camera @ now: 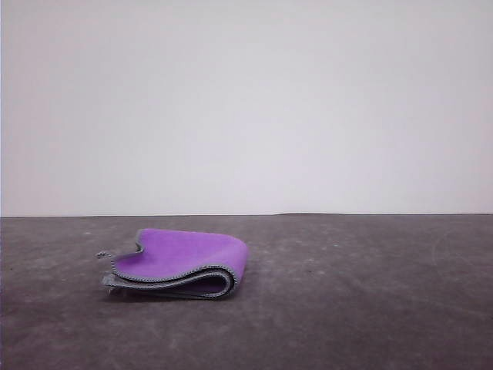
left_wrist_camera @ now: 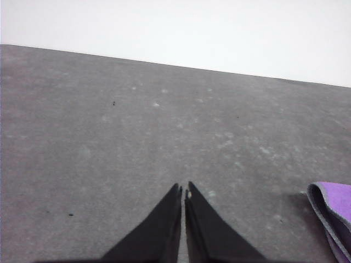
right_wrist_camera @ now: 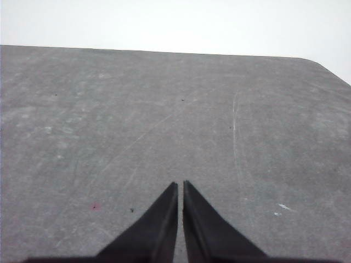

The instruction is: Fold clothes

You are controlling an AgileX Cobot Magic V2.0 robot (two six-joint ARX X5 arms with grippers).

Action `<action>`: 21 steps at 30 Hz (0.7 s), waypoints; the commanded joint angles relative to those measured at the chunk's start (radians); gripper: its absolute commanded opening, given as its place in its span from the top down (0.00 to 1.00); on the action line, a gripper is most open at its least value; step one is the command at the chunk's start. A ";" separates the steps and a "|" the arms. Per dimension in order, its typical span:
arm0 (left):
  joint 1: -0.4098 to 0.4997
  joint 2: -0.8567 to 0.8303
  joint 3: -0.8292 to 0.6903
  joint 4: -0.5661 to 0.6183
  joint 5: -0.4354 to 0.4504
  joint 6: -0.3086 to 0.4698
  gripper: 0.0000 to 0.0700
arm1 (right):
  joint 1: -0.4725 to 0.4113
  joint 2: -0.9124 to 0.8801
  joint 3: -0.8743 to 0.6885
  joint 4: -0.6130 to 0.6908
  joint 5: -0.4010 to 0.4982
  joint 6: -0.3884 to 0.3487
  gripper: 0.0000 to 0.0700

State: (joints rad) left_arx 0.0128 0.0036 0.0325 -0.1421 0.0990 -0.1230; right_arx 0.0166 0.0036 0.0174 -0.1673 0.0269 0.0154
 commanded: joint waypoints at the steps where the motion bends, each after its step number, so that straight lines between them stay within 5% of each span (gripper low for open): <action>1: -0.001 0.000 -0.020 0.008 -0.005 0.009 1.00 | -0.001 0.000 -0.005 0.010 0.000 0.011 0.98; 21: -0.001 0.000 -0.020 0.008 -0.005 0.009 1.00 | -0.001 0.000 -0.005 0.011 0.000 0.011 0.98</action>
State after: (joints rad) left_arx 0.0128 0.0036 0.0323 -0.1421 0.0990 -0.1230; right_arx 0.0166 0.0036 0.0174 -0.1673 0.0269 0.0154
